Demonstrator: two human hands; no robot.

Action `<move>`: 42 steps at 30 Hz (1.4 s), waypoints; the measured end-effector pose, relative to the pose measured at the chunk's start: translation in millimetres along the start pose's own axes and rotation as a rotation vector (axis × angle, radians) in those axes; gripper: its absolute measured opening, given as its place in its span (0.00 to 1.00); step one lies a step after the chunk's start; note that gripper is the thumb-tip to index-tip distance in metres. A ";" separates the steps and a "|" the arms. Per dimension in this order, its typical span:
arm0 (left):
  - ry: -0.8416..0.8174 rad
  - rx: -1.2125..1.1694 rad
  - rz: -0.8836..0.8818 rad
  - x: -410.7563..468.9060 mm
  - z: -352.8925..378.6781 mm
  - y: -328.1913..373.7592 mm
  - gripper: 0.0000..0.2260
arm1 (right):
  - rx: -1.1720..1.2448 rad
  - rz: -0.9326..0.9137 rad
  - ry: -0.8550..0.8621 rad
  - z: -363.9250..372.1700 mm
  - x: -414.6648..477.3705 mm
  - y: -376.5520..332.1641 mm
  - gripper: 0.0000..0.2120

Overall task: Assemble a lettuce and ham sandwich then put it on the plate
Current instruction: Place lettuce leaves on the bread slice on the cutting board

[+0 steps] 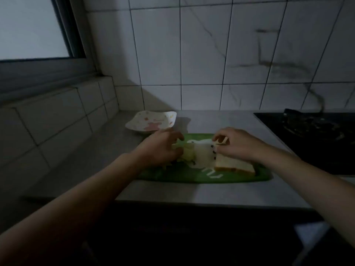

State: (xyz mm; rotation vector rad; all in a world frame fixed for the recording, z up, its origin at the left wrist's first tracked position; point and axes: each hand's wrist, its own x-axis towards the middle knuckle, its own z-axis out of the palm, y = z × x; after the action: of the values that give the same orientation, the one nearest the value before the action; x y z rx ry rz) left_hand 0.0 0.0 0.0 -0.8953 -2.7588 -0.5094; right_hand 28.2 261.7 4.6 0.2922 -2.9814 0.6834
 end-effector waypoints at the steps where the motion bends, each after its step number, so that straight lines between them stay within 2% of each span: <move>1: -0.019 -0.007 -0.019 0.0 1.5 -2.7 0.19 | -0.036 -0.004 -0.021 0.2 -0.2 1.3 0.18; 3: -0.053 0.003 -0.031 -1.3 1.9 -8.1 0.20 | -0.127 -0.006 -0.074 -1.5 0.1 5.1 0.21; 8: -0.103 -0.009 -0.023 -11.8 0.5 -19.0 0.31 | -0.210 -0.001 -0.184 -9.5 -3.7 9.9 0.29; 12: -0.081 -0.001 0.017 -20.7 -0.1 -24.8 0.33 | -0.298 -0.033 -0.277 -11.5 -9.1 15.0 0.38; 14: -0.045 -0.019 0.037 -21.6 -0.1 -25.9 0.30 | -0.305 -0.052 -0.272 -10.6 -11.4 16.5 0.41; 19: 0.020 -0.049 0.074 -23.2 1.6 -27.5 0.24 | -0.317 -0.116 -0.288 -11.5 -10.3 19.7 0.40; 27: 0.085 -0.093 0.096 -25.6 3.1 -29.1 0.23 | -0.350 -0.126 -0.291 -10.0 -6.3 13.9 0.34; 33: 0.154 -0.152 0.068 -27.3 0.8 -27.9 0.21 | -0.407 -0.278 -0.117 4.8 -13.6 -1.3 0.26; 38: 0.250 -0.160 0.073 -31.2 -6.0 -29.3 0.18 | -0.495 -0.564 0.181 22.0 -12.4 -11.2 0.18; 42: 0.336 -0.186 0.009 -32.8 -15.7 -31.8 0.22 | -0.515 -0.691 0.384 32.3 -5.5 -27.1 0.12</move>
State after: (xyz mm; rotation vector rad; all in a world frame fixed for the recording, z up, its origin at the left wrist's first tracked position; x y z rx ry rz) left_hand 8.4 -47.5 -3.3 -0.7768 -2.4313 -0.8424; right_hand 38.2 224.6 -13.5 0.9467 -2.3295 -0.0970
